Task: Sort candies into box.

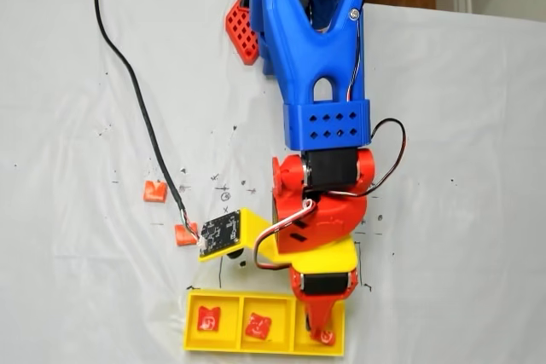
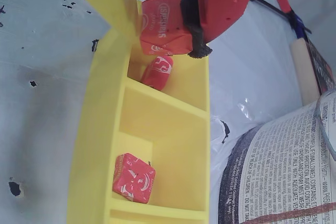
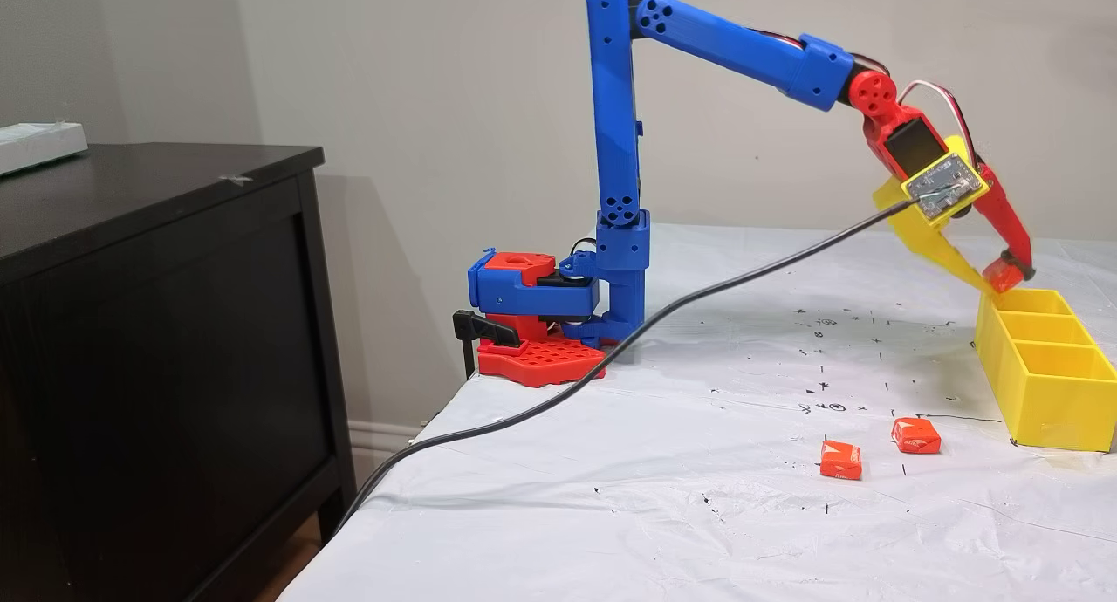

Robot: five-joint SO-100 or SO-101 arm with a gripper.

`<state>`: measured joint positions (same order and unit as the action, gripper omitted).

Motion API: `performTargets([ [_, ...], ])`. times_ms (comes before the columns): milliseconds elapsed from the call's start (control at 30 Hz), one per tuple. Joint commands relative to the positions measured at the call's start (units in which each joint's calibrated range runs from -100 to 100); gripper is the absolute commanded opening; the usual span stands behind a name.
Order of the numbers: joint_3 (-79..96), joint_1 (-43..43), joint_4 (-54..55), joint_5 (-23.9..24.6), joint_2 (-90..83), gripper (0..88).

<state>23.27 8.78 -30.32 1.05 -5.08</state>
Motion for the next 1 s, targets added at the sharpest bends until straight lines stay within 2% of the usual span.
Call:
performTargets([
  [0,-5.93,0.1,1.05,0.24,-0.35,9.4],
  [100,-5.74,0.1,1.3,0.29,-0.27,18.7],
  [300,-5.02,0.1,1.21,0.49,-0.69,25.4],
  [400,-4.92,0.1,0.8,0.49,-1.2,24.0],
  [600,-4.83,-0.35,-0.42,0.54,-2.56,15.5],
  [733,-5.56,-1.17,-3.86,0.59,-4.68,3.3],
  [967,-5.65,-2.44,-10.33,-0.73,-6.88,1.4],
])
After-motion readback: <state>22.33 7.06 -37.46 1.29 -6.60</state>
